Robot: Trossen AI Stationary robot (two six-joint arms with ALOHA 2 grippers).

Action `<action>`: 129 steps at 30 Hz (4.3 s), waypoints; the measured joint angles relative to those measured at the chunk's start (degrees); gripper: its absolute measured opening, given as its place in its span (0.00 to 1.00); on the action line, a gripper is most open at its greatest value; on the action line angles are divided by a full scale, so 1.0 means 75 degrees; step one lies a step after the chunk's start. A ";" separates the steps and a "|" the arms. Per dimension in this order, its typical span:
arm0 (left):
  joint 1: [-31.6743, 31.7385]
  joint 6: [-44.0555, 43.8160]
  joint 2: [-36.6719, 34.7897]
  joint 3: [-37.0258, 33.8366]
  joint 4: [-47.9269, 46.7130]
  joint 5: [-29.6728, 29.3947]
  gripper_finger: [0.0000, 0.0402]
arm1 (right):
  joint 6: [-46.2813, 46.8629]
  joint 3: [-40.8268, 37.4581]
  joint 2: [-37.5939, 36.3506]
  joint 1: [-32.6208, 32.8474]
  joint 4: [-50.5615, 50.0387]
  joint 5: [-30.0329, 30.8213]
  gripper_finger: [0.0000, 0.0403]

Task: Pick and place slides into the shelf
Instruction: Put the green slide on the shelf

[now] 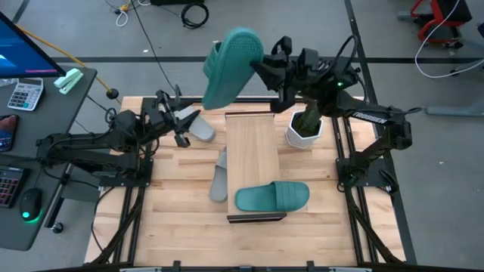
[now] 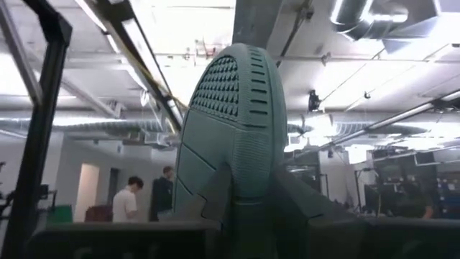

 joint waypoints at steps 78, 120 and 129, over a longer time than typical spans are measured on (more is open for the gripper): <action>0.0538 -0.1443 0.1580 0.0000 0.4049 0.0893 0.55 | 0.1884 0.0008 0.0726 -0.0483 0.1504 0.0108 0.17; 0.0650 -0.1719 0.2646 0.0006 0.5742 0.1363 0.23 | 0.2513 0.0006 0.1031 -0.0497 0.1554 0.0375 0.17; 0.0650 -0.1341 0.2643 0.0006 0.5792 0.1356 0.22 | 0.2512 0.0015 0.1031 -0.0497 0.1405 0.0340 0.17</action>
